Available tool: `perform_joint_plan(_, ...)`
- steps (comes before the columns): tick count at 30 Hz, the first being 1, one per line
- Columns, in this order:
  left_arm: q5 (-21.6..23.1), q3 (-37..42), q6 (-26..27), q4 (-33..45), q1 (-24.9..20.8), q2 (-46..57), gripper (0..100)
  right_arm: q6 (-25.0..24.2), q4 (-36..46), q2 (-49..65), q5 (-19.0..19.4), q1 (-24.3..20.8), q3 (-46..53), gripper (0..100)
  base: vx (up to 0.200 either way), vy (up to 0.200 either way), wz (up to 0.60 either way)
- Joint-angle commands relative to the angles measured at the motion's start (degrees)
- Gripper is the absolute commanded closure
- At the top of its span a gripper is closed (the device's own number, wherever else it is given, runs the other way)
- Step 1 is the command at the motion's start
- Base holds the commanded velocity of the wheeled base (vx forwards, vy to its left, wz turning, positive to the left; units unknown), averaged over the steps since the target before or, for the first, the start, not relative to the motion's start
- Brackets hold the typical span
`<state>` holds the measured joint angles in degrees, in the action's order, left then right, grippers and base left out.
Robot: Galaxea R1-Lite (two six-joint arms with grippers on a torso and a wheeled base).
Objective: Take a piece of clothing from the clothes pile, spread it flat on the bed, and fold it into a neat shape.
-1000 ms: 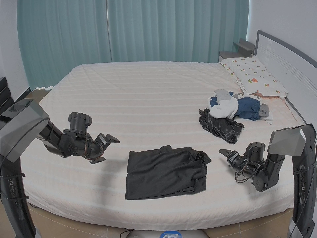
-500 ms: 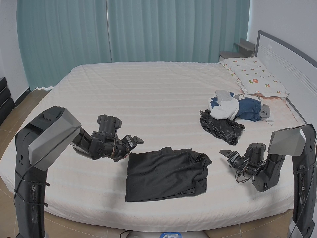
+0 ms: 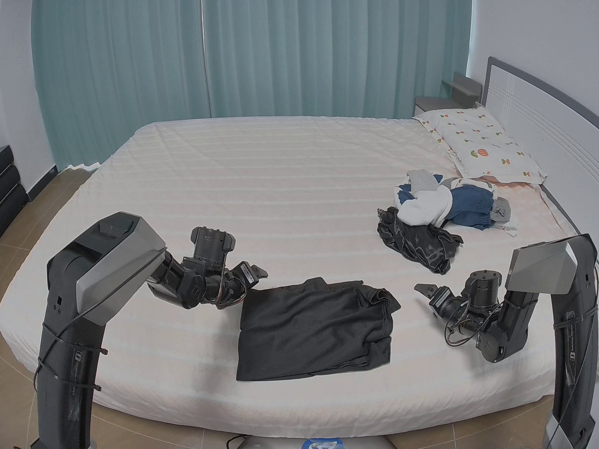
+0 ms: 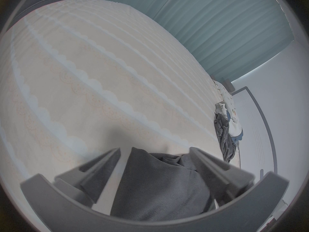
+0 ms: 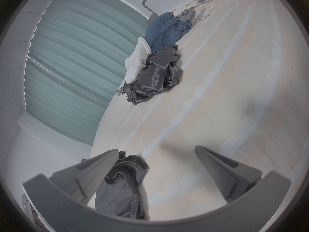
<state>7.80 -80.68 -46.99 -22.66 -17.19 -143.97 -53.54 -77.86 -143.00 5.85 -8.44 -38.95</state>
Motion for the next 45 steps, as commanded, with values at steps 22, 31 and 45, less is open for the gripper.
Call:
perform_joint_plan(22, -7.54, 0.26, -0.11, 3.50, 0.84, -0.61, 100, 0.46, -0.80, -0.27, -0.75, 0.00, -0.60, 0, 0.000, 0.000, 0.00)
perform_joint_plan(31, -8.24, 1.22, -0.47, 3.77, 1.46, -0.52, 100, 5.20, 3.86, 3.25, -0.58, -6.94, -4.82, 0, 0.000, 0.000, 0.00)
perform_joint_plan(45, -9.56, 2.37, -0.73, 3.33, 1.90, -0.26, 100, 15.22, 13.96, 4.48, 1.71, -12.22, -8.25, 0, 0.000, 0.000, 0.00)
